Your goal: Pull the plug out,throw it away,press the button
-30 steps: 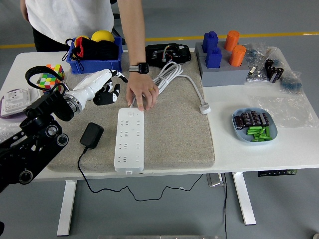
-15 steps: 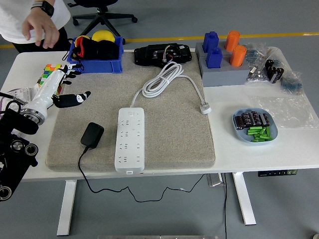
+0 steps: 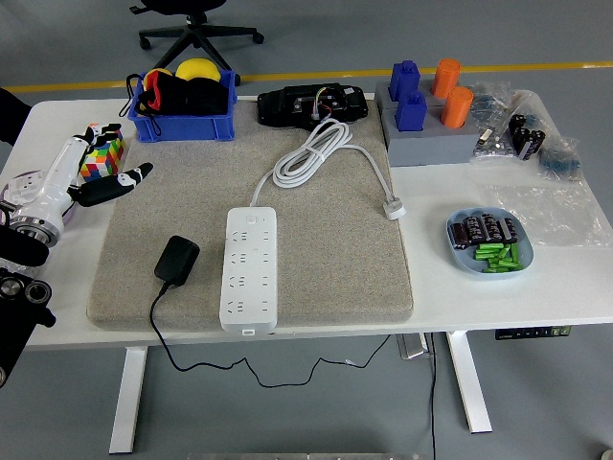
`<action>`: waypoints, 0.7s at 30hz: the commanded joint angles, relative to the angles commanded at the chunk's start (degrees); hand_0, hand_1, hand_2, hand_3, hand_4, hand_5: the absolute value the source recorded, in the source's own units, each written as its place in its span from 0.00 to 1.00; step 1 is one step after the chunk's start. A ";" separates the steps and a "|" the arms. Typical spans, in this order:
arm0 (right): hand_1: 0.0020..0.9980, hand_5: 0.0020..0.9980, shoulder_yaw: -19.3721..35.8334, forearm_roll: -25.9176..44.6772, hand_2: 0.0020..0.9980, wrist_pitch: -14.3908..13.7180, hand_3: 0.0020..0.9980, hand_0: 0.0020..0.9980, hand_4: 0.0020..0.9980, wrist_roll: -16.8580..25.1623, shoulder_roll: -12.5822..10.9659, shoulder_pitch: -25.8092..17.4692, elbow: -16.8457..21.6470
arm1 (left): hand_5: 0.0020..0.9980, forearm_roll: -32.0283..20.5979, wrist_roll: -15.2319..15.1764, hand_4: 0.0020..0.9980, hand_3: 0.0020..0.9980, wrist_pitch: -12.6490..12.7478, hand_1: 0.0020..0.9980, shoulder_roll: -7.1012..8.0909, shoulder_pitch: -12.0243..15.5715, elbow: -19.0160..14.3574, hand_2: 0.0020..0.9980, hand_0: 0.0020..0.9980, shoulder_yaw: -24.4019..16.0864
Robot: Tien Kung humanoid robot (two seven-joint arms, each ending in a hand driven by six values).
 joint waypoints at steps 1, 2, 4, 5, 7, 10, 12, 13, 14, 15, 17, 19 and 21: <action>0.68 0.49 0.02 -0.01 0.66 0.00 0.62 0.70 0.71 0.01 -0.01 0.02 0.00 | 0.30 0.00 -0.04 0.79 0.90 0.00 0.83 -0.03 -0.01 -0.02 0.83 0.86 -0.10; 0.68 0.49 0.01 -0.01 0.66 0.00 0.62 0.70 0.71 0.01 -0.03 0.05 0.02 | 0.30 0.02 -0.07 0.79 0.90 0.00 0.83 -0.08 0.01 -0.06 0.83 0.86 -0.28; 0.68 0.49 -0.04 0.01 0.66 0.01 0.62 0.70 0.71 0.02 -0.09 0.08 0.06 | 0.30 -0.02 -0.15 0.79 0.90 -0.03 0.83 -0.13 0.07 -0.07 0.83 0.86 -0.45; 0.68 0.49 -0.05 0.02 0.66 0.00 0.62 0.70 0.71 0.02 -0.10 0.09 0.04 | 0.28 -0.05 -0.21 0.77 0.89 -0.04 0.81 -0.13 0.10 -0.07 0.81 0.85 -0.45; 0.68 0.49 -0.08 0.02 0.66 0.01 0.62 0.70 0.71 0.02 -0.11 0.09 0.03 | 0.28 -0.11 -0.31 0.77 0.89 -0.06 0.81 -0.13 0.18 -0.10 0.81 0.85 -0.47; 0.68 0.49 -0.13 0.04 0.66 0.01 0.62 0.70 0.71 0.02 -0.13 0.08 0.00 | 0.28 -0.20 -0.35 0.77 0.89 -0.23 0.81 -0.22 0.35 -0.15 0.81 0.85 -0.71; 0.68 0.49 -0.09 0.01 0.66 -0.01 0.62 0.70 0.71 0.04 -0.13 0.09 -0.01 | 0.27 -0.24 -0.36 0.76 0.89 -0.33 0.81 -0.27 0.43 -0.15 0.81 0.85 -0.82; 0.68 0.49 -0.11 -0.01 0.66 0.00 0.62 0.70 0.71 0.03 -0.11 0.14 -0.01 | 0.27 -0.23 -0.37 0.76 0.89 -0.35 0.81 -0.27 0.45 -0.16 0.81 0.85 -0.90; 0.68 0.49 -0.39 0.12 0.66 -0.04 0.62 0.70 0.71 0.06 -0.05 0.50 -0.05 | 0.27 -0.32 -0.48 0.76 0.89 -0.30 0.81 -0.26 0.30 -0.18 0.81 0.85 -1.20; 0.68 0.49 -0.81 0.31 0.66 -0.04 0.62 0.70 0.71 0.06 -0.03 0.93 -0.09 | 0.27 -0.41 -0.60 0.76 0.89 -0.24 0.81 -0.24 0.07 -0.18 0.81 0.85 -1.44; 0.68 0.49 -2.52 0.99 0.66 0.18 0.62 0.70 0.71 -0.09 -0.26 2.25 -0.14 | 0.28 -0.84 -1.06 0.76 0.89 0.01 0.81 -0.16 -0.82 0.20 0.81 0.85 -1.86; 0.68 0.49 -4.57 1.48 0.66 0.29 0.62 0.70 0.71 -0.01 -0.77 3.40 -0.01 | 0.28 -1.05 -1.26 0.76 0.89 -0.11 0.81 0.49 -1.96 0.91 0.81 0.85 -1.21; 0.68 0.49 -4.37 1.38 0.66 0.18 0.62 0.70 0.71 0.09 -1.31 3.58 -0.08 | 0.28 -1.12 -1.14 0.76 0.89 -0.31 0.81 1.26 -2.63 1.14 0.81 0.85 0.11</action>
